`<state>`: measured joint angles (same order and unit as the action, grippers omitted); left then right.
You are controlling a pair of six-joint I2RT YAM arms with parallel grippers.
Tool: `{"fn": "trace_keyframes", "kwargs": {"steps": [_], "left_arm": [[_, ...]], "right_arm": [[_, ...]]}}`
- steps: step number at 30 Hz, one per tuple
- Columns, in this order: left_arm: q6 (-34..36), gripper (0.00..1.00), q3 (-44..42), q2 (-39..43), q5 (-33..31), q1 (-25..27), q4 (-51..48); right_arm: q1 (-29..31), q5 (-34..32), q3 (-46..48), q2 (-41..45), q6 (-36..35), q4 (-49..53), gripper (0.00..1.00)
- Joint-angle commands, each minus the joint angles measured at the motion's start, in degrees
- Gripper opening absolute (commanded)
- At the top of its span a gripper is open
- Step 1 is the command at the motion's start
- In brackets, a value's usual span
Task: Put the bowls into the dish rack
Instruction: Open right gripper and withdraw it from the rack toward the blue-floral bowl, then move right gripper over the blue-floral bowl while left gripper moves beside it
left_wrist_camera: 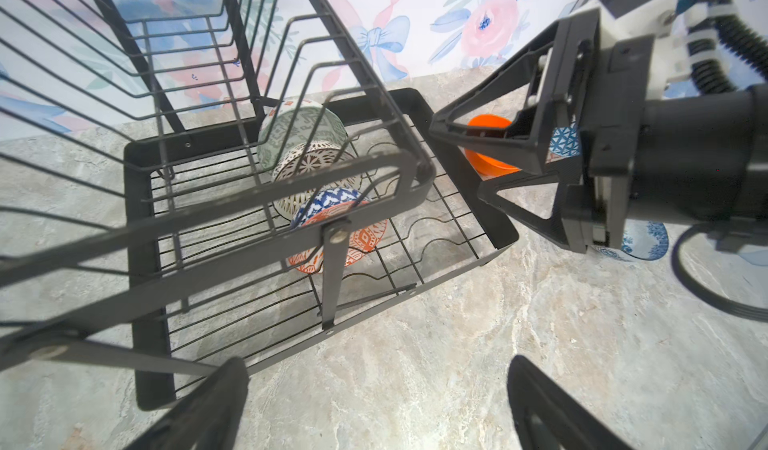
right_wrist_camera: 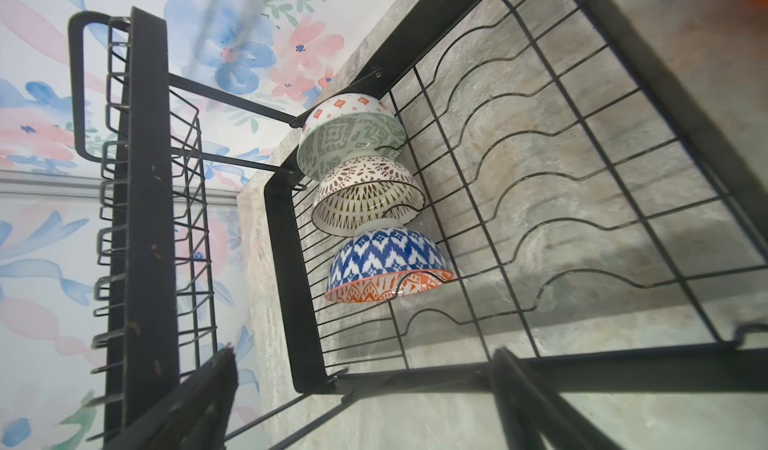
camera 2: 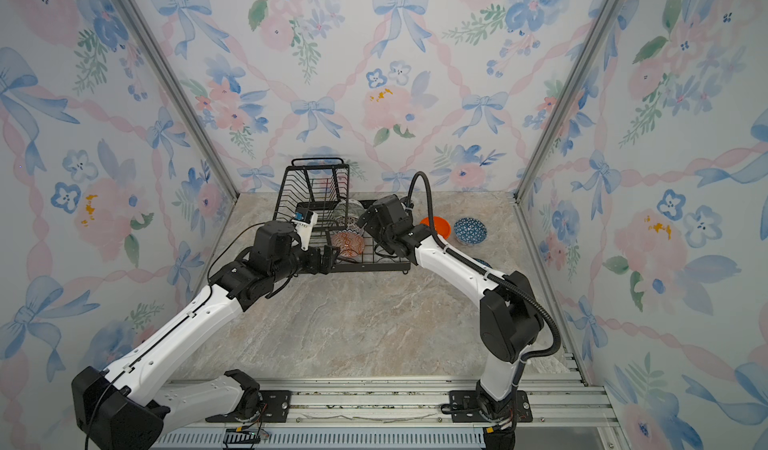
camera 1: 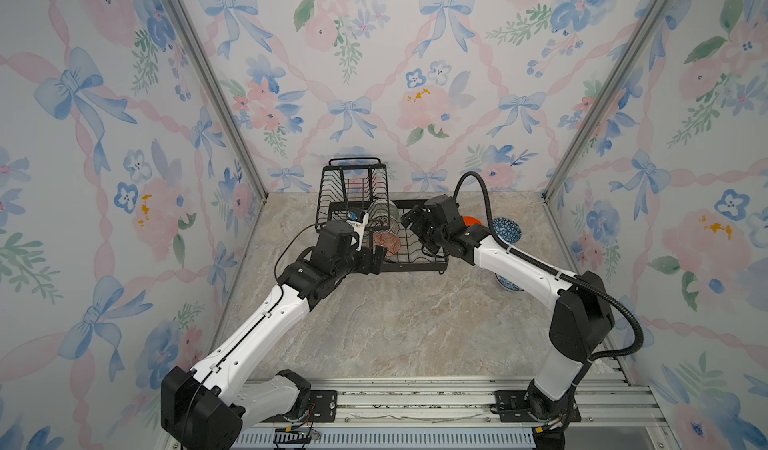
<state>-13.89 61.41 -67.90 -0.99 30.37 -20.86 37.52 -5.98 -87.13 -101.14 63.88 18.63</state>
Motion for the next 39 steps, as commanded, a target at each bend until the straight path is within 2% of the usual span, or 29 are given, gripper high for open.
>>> {"fn": "trace_keyframes", "kwargs": {"steps": [1, 8, 12, 14, 17, 20, 23, 28, 31, 35, 39], "left_arm": [[1.76, 0.98, 4.33, -2.55, 0.83, 2.37, 1.04], [2.37, 0.98, 9.02, -7.82, -0.43, 7.84, 1.01], [2.5, 0.98, 11.98, -11.64, -1.7, 10.87, 1.0], [1.56, 0.98, 14.44, -14.26, -1.72, 12.25, 0.91], [1.85, 0.98, 17.61, -18.34, -2.74, 15.04, 0.84], [3.58, 0.98, 20.45, -22.03, -4.35, 18.52, 0.82], [4.75, 0.98, 23.12, -25.59, -5.28, 21.61, 0.72], [6.74, 0.98, 26.59, -31.26, -7.13, 26.63, 0.74], [8.55, 0.98, 28.84, -34.6, -9.92, 29.31, 0.74], [12.25, 0.98, 31.93, -38.67, -13.21, 31.83, 0.47], [11.86, 0.98, 32.98, -41.58, -15.17, 32.09, 0.47]], "right_arm": [[-1.19, -3.97, -3.55, 3.41, -8.79, 13.29, 0.97], [-3.23, -15.44, -2.34, 11.06, -15.01, 21.69, 0.97], [-5.87, -19.08, 0.69, 16.69, -16.07, 23.38, 0.97], [-8.67, -18.81, 2.91, 20.24, -14.05, 23.8, 0.97], [-14.36, -17.13, 9.63, 26.78, -6.51, 22.57, 0.97], [-21.97, -8.65, 20.88, 35.33, -1.88, 12.85, 0.97], [-27.14, -6.11, 25.93, 40.56, -1.71, 11.55, 0.97], [-31.95, -6.46, 19.77, 38.59, -13.64, 25.53, 0.97], [-35.72, -2.78, 19.62, 35.49, -18.85, 29.42, 0.97], [-39.29, 0.58, 23.05, 32.11, -20.94, 29.09, 0.97], [-41.25, 1.94, 25.84, 29.42, -21.92, 28.38, 0.97]]}}
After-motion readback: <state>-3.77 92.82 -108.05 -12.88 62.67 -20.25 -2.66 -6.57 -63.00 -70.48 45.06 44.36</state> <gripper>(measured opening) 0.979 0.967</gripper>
